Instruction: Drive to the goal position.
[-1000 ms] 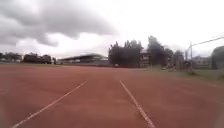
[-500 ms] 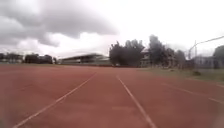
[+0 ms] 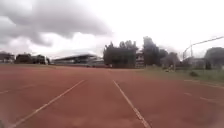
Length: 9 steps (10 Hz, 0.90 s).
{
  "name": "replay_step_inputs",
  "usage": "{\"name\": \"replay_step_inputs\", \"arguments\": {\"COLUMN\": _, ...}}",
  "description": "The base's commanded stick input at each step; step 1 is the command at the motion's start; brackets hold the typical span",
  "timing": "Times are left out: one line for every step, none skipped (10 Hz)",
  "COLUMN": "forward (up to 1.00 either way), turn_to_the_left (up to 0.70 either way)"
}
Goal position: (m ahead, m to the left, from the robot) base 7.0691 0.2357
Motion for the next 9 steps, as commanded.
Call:
{"name": "replay_step_inputs", "arguments": {"forward": 0.70, "turn_to_the_left": -0.35}}
{"name": "replay_step_inputs", "arguments": {"forward": 0.70, "turn_to_the_left": -0.35}}
{"name": "replay_step_inputs", "arguments": {"forward": 0.70, "turn_to_the_left": -0.35}}
{"name": "replay_step_inputs", "arguments": {"forward": 0.70, "turn_to_the_left": -0.35}}
{"name": "replay_step_inputs", "arguments": {"forward": 0.70, "turn_to_the_left": -0.35}}
{"name": "replay_step_inputs", "arguments": {"forward": 0.70, "turn_to_the_left": -0.35}}
{"name": "replay_step_inputs", "arguments": {"forward": 0.70, "turn_to_the_left": -0.35}}
{"name": "replay_step_inputs", "arguments": {"forward": 0.70, "turn_to_the_left": -0.35}}
{"name": "replay_step_inputs", "arguments": {"forward": 0.70, "turn_to_the_left": 0.00}}
